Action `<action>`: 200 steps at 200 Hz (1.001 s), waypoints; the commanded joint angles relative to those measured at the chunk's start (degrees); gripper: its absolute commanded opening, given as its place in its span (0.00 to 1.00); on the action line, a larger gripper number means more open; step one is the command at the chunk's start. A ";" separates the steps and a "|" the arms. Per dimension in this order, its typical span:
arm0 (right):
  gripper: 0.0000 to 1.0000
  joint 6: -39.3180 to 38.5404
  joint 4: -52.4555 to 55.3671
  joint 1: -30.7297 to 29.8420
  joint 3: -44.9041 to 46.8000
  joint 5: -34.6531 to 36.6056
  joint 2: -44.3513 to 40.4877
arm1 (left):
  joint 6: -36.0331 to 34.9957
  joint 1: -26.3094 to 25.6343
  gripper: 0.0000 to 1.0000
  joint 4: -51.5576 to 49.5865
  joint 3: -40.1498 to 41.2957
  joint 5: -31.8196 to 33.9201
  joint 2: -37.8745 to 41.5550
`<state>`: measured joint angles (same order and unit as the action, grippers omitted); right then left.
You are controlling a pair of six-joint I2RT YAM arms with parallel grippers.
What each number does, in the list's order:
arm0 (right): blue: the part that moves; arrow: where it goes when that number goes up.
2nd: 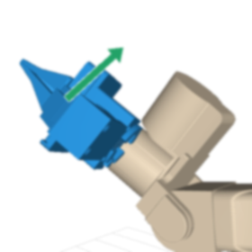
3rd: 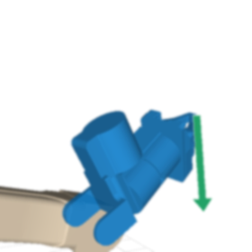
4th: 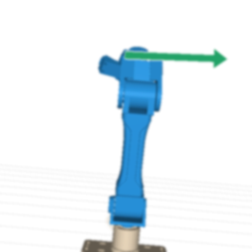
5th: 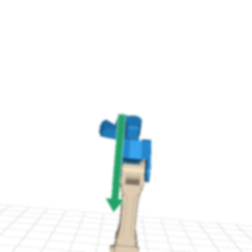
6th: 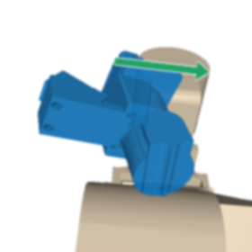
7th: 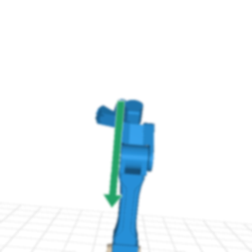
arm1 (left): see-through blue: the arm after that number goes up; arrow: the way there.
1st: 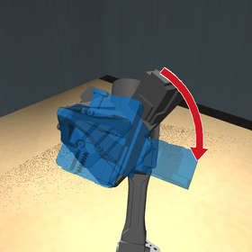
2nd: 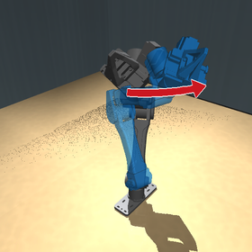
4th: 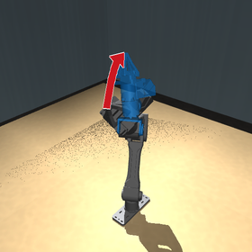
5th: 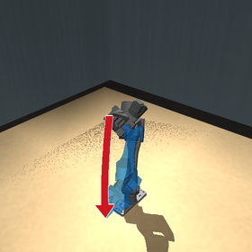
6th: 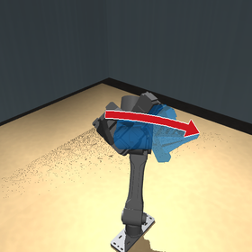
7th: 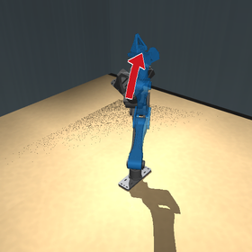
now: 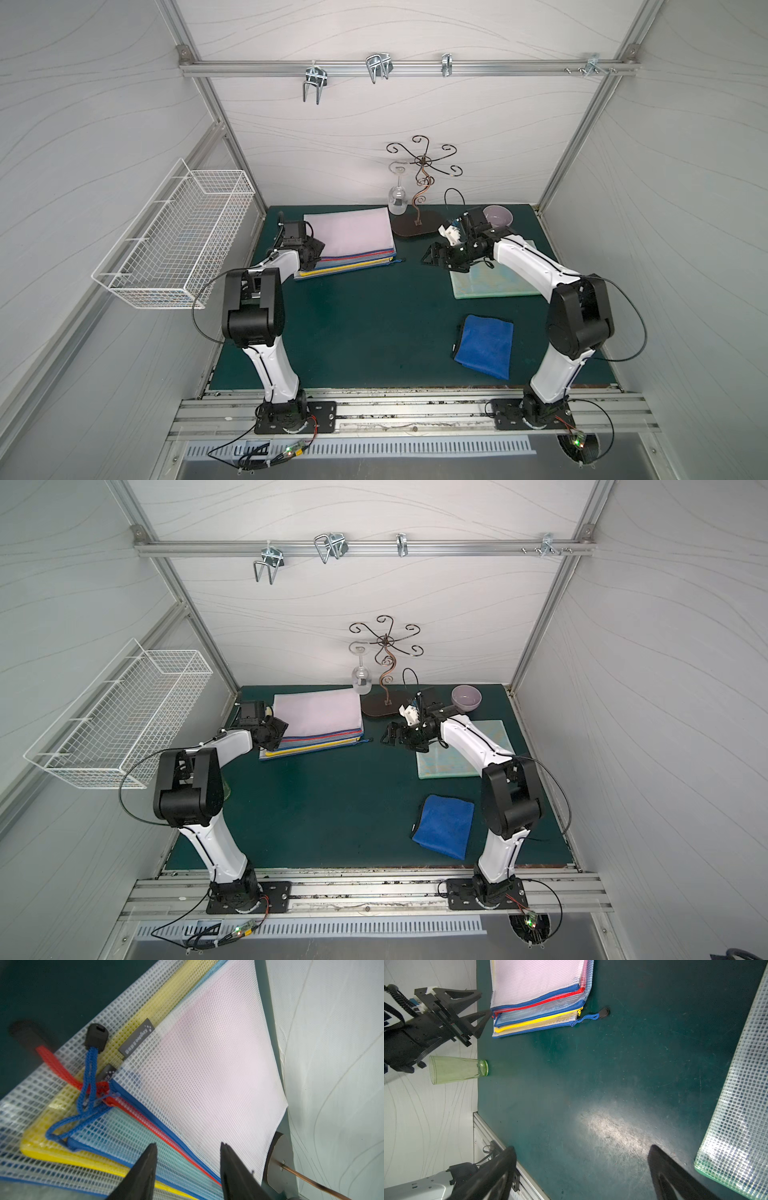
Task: Wipe the document bag
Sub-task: Pick up the document bag.
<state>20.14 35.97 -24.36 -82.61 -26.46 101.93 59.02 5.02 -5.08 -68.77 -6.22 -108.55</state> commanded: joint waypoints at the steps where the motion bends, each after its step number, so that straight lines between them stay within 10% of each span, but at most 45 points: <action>1: 0.99 0.18 0.41 0.10 0.85 -0.28 -1.35 | 0.22 0.43 0.52 1.20 -2.50 -0.05 -2.19; 200: 0.99 0.41 -0.28 -0.16 1.57 -0.01 -0.51 | -0.12 1.39 0.51 3.50 -3.00 -1.01 -5.22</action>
<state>20.16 35.81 -24.36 -81.10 -26.44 101.91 58.63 6.02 -3.49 -70.70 -7.11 -112.25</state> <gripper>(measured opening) 0.989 0.515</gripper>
